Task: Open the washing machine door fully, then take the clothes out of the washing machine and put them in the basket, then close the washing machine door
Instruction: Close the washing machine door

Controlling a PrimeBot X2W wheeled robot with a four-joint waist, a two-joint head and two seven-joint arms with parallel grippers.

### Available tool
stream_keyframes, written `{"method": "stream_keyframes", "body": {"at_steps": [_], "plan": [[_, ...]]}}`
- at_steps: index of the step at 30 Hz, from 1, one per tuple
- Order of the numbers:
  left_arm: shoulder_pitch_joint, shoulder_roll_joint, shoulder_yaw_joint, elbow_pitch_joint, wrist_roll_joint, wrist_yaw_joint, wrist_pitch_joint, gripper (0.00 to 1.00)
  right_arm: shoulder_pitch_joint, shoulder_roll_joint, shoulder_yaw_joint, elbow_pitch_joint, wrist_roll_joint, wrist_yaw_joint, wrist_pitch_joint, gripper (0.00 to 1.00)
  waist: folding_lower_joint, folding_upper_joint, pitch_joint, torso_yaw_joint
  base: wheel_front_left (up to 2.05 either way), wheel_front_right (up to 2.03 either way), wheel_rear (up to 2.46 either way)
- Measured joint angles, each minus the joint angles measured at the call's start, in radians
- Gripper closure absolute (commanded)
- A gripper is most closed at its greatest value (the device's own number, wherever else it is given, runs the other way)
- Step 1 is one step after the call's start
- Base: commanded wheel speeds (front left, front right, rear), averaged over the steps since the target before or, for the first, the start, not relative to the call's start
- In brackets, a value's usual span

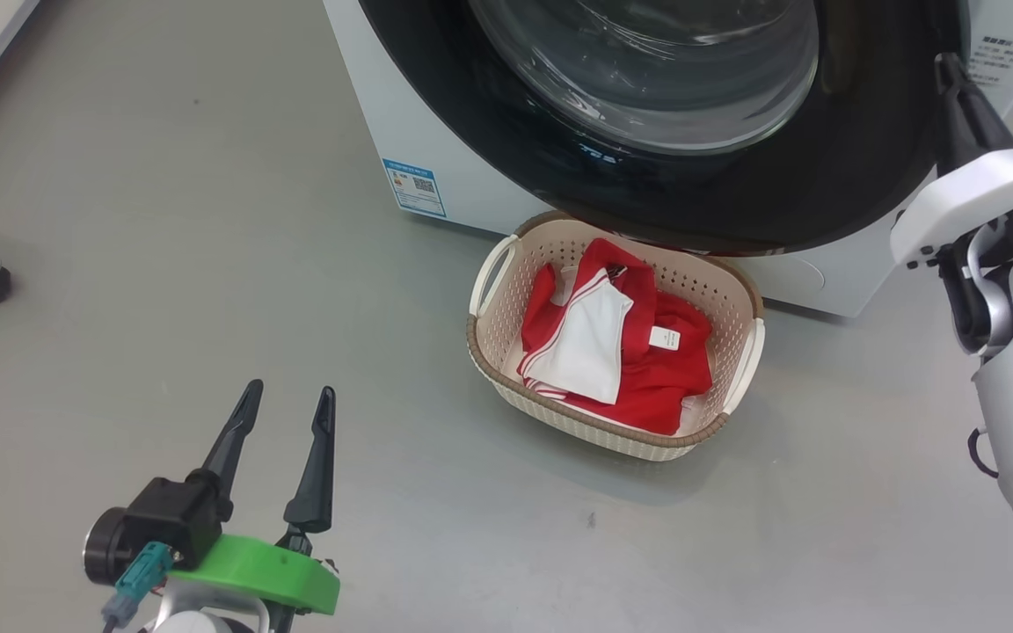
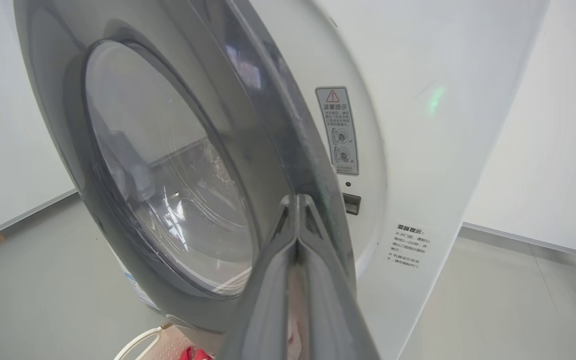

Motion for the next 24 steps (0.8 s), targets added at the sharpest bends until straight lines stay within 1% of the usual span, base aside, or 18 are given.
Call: {"method": "stream_keyframes", "body": {"at_steps": [3, 12, 24], "plan": [[-0.004, -0.008, -0.006, 0.004, 0.000, -0.002, 0.000, 0.00, -0.026, 0.000, -0.004, 0.027, 0.000, -0.006, 0.000, 1.00, 0.0000, 0.0000, 0.004, 0.003, 0.00, 0.00, 0.00], [-0.027, -0.018, -0.031, 0.012, 0.000, -0.020, -0.004, 0.00, -0.093, -0.017, -0.006, 0.089, 0.000, -0.006, 0.000, 1.00, 0.0000, 0.0000, 0.020, 0.028, 0.00, 0.00, 0.00], [-0.042, -0.040, -0.055, 0.039, 0.000, -0.033, -0.012, 0.00, -0.221, -0.081, -0.023, 0.168, -0.008, -0.007, 0.000, 1.00, 0.0000, 0.0000, 0.056, 0.077, 0.00, 0.00, 0.00]]}}
